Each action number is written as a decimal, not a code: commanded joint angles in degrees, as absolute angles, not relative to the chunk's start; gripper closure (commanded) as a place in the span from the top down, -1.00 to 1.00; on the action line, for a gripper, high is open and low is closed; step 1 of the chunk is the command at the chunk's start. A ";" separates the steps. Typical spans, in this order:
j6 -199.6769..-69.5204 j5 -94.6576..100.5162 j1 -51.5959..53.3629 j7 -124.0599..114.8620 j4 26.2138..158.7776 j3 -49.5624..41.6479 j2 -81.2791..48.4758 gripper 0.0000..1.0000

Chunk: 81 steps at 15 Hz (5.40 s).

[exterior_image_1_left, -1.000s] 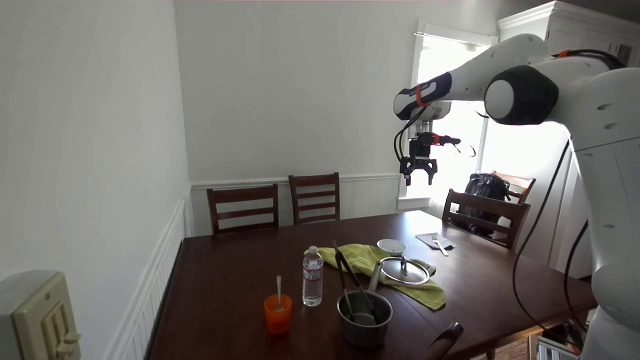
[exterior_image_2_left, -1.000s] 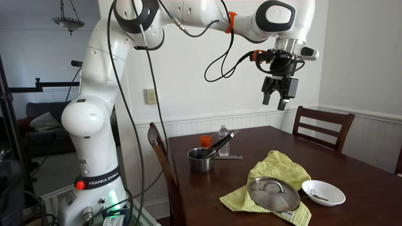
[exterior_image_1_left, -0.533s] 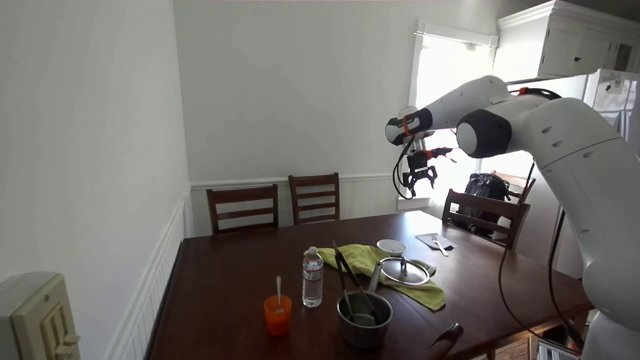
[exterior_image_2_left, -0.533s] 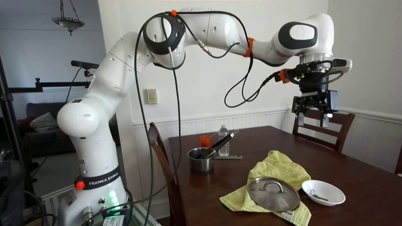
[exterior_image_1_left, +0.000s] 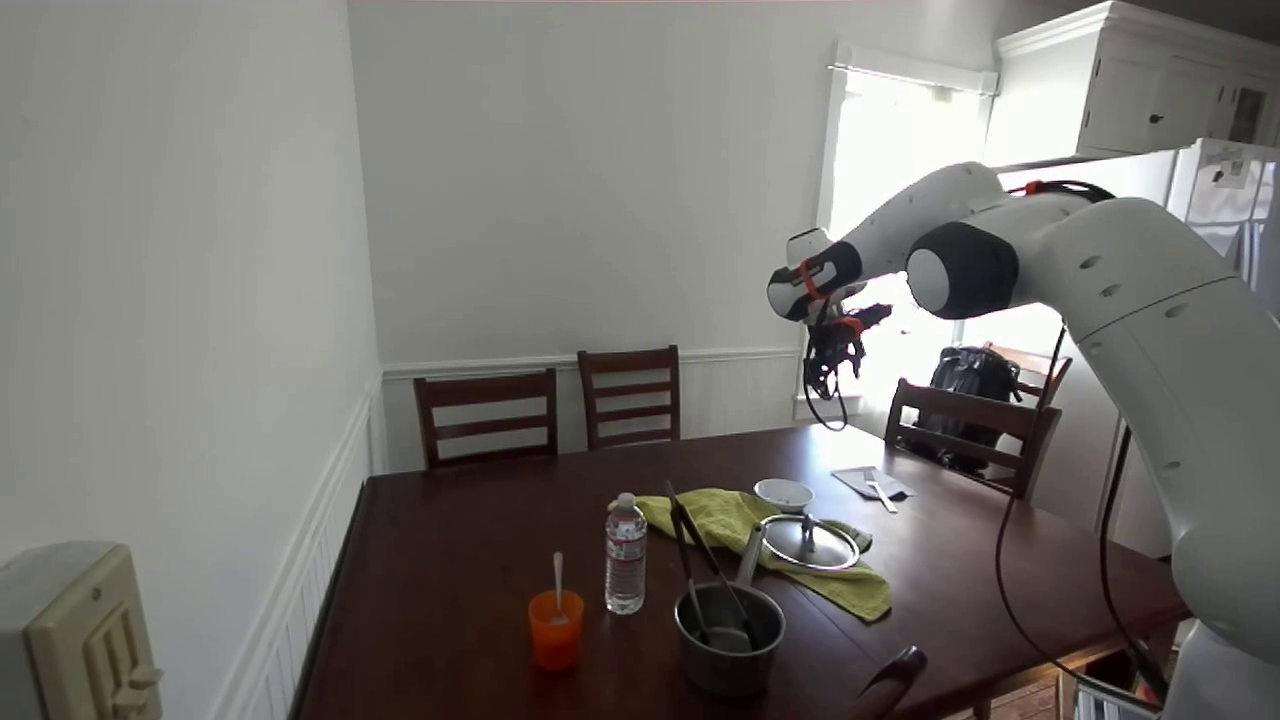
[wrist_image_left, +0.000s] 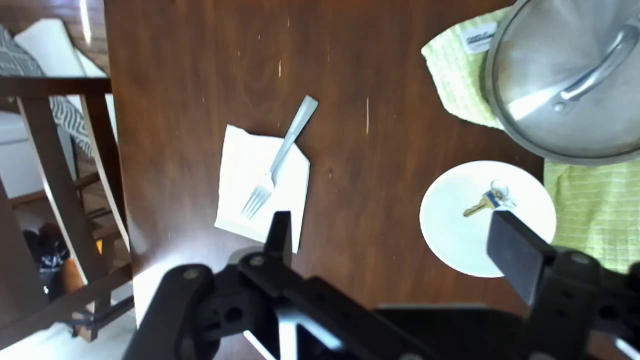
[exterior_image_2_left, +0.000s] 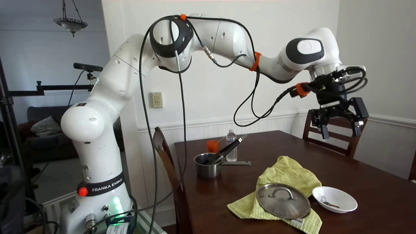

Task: Pick up the key from the white bowl and put it in the orange cup.

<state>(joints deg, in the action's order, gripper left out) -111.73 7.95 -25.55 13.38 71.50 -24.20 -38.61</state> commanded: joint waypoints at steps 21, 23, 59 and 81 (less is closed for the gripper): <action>-124.61 -1.83 -42.96 59.61 69.30 -1.53 -52.26 1.00; -122.85 -2.70 -45.28 66.99 66.20 0.04 -54.15 1.00; -118.18 -11.11 -48.48 59.47 44.06 3.06 -71.21 0.64; -122.91 -6.86 -43.82 63.36 44.37 -1.31 -73.44 -0.98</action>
<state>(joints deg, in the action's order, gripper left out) -122.56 -8.12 -44.31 62.54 45.36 -0.45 -73.21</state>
